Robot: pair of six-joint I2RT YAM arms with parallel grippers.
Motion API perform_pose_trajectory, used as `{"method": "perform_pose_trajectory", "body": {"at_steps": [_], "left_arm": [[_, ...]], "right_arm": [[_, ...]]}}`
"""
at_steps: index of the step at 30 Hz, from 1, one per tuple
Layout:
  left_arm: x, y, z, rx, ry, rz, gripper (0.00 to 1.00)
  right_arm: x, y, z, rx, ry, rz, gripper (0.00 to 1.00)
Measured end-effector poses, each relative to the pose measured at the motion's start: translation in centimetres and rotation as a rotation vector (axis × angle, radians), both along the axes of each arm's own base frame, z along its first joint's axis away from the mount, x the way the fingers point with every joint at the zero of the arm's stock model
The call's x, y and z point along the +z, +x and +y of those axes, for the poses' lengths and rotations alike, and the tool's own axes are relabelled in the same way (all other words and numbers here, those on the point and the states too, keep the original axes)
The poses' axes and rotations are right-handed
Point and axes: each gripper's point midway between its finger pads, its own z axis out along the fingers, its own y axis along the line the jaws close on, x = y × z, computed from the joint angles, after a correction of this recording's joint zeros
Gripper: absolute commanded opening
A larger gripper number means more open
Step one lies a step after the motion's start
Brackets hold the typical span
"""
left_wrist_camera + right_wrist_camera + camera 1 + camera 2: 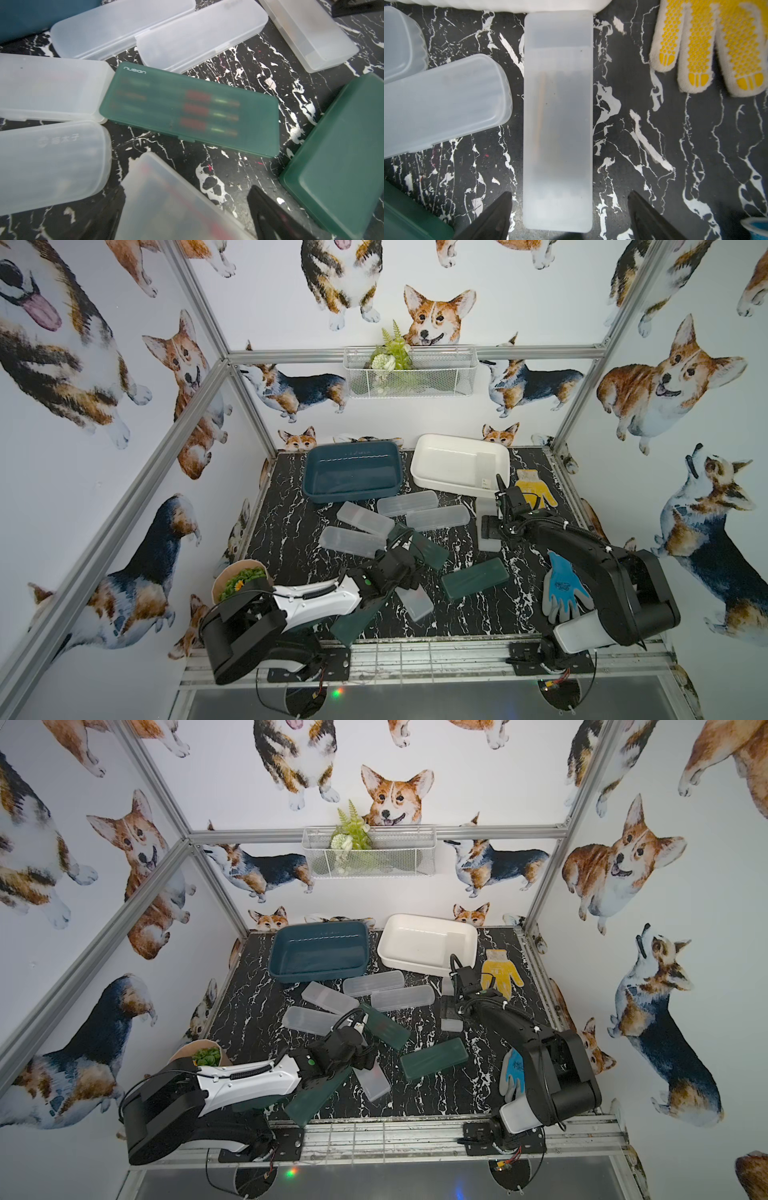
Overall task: Place the pencil cases by color into the storage box
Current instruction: Pick up the pencil case from the center of the board.
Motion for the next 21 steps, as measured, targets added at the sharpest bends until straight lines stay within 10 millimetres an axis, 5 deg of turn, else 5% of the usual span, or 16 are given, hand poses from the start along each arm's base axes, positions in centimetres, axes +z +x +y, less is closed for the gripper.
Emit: {"method": "perform_pose_trajectory", "body": {"at_steps": [21], "left_arm": [[3.2, 0.0, -1.8, -0.064, -0.05, -0.061, 0.96]], "right_arm": [[-3.1, 1.3, 0.4, 0.02, -0.037, 0.067, 0.87]]}}
